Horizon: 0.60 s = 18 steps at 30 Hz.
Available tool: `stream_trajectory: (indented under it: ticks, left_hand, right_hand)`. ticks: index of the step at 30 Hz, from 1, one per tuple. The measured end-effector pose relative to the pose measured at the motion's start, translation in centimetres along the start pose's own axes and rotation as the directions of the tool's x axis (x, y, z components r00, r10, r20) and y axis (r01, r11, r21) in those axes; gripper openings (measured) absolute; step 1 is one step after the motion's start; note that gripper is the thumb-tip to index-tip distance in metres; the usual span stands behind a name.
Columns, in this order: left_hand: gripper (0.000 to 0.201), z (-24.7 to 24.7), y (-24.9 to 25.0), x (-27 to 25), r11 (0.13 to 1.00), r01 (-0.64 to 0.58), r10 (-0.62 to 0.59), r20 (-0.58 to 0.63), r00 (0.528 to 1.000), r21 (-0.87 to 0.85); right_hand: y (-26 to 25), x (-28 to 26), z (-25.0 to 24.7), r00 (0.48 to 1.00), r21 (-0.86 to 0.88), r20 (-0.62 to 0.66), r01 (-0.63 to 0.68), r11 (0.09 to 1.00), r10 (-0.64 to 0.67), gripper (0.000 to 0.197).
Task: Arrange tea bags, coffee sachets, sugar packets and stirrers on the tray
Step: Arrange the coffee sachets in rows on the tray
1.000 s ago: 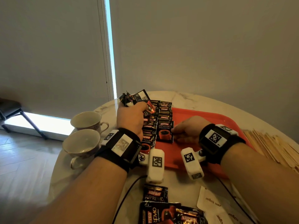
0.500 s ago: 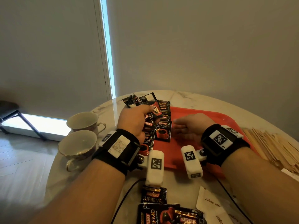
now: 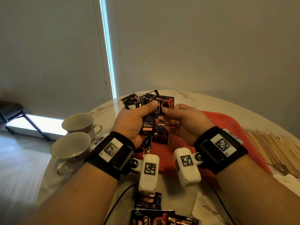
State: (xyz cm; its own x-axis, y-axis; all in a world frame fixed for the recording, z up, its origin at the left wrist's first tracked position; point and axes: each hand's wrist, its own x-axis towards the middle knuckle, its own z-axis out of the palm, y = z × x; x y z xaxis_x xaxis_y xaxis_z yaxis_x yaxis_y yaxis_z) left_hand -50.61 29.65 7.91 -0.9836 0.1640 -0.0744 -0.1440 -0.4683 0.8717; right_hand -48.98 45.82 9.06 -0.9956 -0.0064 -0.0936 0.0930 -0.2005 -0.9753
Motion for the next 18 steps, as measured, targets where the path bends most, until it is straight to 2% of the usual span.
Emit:
stream_trajectory:
  ticks: [3, 6, 8, 10, 14, 18]
  left_hand:
    - [0.045, 0.02, -0.17, -0.06, 1.0, 0.009, -0.009, 0.016, 1.0, 0.022]
    - [0.039, 0.05, -0.24, 0.06, 1.0, 0.006, -0.005, -0.042, 0.999, 0.022]
    - [0.031, -0.18, -0.19, 0.31, 0.999, -0.001, 0.005, -0.089, 0.996, 0.047]
    - [0.032, -0.38, -0.09, 0.46, 0.997, -0.009, 0.018, -0.111, 0.994, 0.076]
    - [0.038, -0.31, 0.45, 0.23, 1.0, 0.01, -0.008, -0.091, 0.996, 0.017]
    - [0.056, -0.04, 0.3, -0.05, 1.0, -0.007, 0.008, -0.066, 0.998, 0.014]
  right_hand:
    - [0.16, -0.08, 0.22, 1.0, 0.003, 0.008, -0.022, 1.0, 0.022, 0.018]
    - [0.02, -0.47, 0.44, 0.995, -0.138, 0.08, -0.04, 0.99, 0.052, 0.019]
    - [-0.09, -0.49, 0.4, 0.995, -0.224, 0.096, 0.0, 0.975, 0.022, 0.025]
    - [-0.24, -0.28, 0.17, 0.997, -0.258, 0.073, 0.049, 0.965, -0.032, 0.027]
    - [-0.41, -0.03, -0.14, 0.997, -0.209, 0.066, 0.046, 0.977, -0.033, 0.014]
    - [0.05, -0.16, 0.53, 0.999, -0.136, 0.031, 0.031, 0.99, -0.027, 0.019]
